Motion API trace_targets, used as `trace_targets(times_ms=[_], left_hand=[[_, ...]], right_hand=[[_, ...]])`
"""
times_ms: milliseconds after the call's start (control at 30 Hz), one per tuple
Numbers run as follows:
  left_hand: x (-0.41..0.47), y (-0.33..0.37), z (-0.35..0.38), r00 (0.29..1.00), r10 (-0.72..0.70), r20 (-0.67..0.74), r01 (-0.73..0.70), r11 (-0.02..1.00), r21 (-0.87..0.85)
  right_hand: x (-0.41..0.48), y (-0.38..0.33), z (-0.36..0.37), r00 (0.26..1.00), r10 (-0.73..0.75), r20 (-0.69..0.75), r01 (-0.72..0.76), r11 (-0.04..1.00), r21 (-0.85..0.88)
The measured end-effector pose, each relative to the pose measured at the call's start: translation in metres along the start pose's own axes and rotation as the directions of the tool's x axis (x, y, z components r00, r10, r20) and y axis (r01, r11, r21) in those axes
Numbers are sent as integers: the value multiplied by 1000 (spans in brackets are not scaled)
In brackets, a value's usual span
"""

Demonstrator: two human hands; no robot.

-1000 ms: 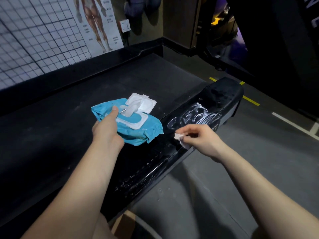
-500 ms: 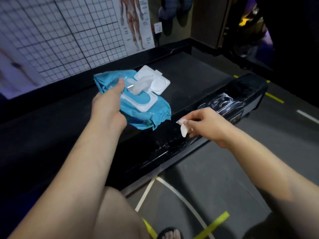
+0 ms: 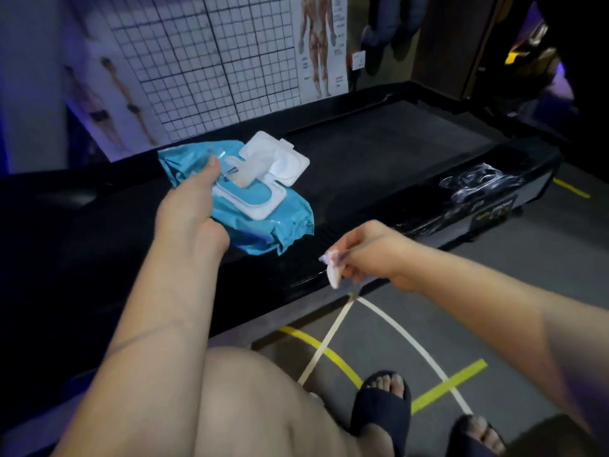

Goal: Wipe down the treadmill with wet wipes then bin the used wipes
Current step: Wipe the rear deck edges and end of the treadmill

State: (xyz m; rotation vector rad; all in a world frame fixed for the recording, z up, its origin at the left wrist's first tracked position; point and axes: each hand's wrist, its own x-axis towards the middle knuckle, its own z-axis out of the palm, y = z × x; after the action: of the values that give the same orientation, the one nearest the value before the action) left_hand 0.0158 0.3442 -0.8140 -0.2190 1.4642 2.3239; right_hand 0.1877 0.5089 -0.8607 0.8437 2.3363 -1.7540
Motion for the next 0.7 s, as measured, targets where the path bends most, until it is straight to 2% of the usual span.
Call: trace_targets(times_ms=[133, 267, 367, 433, 467, 567, 600, 700], left_hand=[[-16, 13, -44, 996, -4, -85, 1, 999, -41], [-36, 27, -77, 990, -61, -128, 49, 994, -96], [-47, 33, -95, 986, -75, -150, 52, 987, -154], [-53, 34, -104, 985, -63, -161, 35, 984, -172], [-55, 34, -107, 986, -58, -159, 30, 985, -171], [-60, 31, -110, 988, -39, -151, 14, 986, -163], [-62, 31, -109, 990, -40, -139, 18, 988, -153], [-72, 26, -103, 995, -60, -76, 54, 996, -75]], right_hand=[[-4, 9, 62, 997, 17, 73, -11, 997, -79], [-4, 8, 94, 996, -66, 60, 76, 980, -183], [-12, -1, 110, 970, -142, 199, 188, 953, -238], [-18, -4, 117, 940, -93, 327, 190, 941, -278], [-19, -5, 119, 935, -92, 342, 213, 917, -336], [-21, -17, 108, 958, -243, 154, 287, 763, -579], [-21, -23, 99, 956, -290, 55, 268, 778, -568], [-26, -35, 65, 889, -398, -227, 318, 892, -322]])
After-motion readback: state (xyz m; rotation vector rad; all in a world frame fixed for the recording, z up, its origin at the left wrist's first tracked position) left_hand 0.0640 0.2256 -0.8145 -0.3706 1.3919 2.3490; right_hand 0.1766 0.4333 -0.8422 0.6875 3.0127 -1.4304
